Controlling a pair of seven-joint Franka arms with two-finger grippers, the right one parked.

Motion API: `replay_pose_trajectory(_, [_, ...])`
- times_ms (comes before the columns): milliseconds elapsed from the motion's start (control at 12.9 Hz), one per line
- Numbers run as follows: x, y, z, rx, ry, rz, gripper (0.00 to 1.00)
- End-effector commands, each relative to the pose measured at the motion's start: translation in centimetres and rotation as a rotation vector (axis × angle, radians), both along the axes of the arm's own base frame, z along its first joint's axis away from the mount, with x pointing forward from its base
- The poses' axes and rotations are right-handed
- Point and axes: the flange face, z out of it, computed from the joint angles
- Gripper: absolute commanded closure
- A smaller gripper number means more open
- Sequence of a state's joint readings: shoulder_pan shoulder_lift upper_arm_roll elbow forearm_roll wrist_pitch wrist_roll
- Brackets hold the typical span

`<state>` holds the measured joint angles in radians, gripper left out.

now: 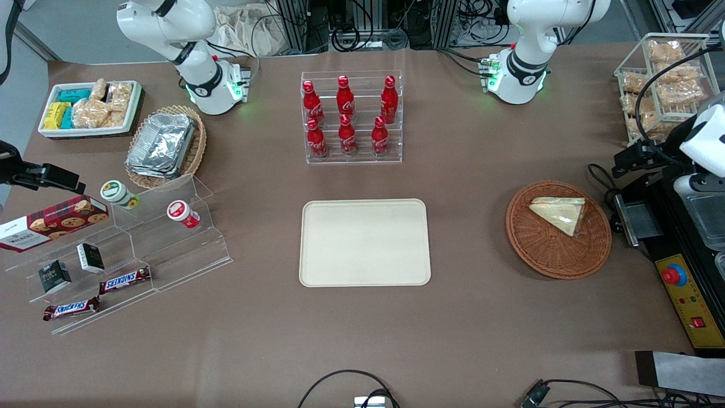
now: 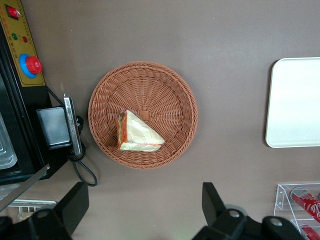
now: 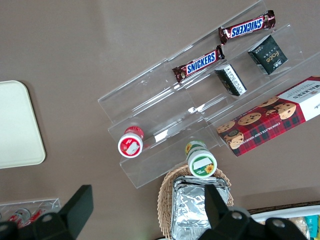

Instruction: Place sandwich from basket to tray

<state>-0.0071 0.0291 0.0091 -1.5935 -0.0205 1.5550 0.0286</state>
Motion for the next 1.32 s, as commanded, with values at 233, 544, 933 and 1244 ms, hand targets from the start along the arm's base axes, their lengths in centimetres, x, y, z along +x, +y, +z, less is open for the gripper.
replay_pose_trajectory(233, [0.4, 0.1, 0.7, 0.008, -0.005, 0.011, 0.0])
replay_pose_trajectory(544, [0.5, 0.6, 0.3, 0.01, 0.003, 0.024, 0.0])
replay_pose_trajectory(933, [0.4, 2.9, -3.0, 0.054, 0.061, 0.269, 0.0])
replay_pose_trajectory(1244, [-1.5, 5.2, -7.4, 0.04, 0.055, 0.396, 0.0])
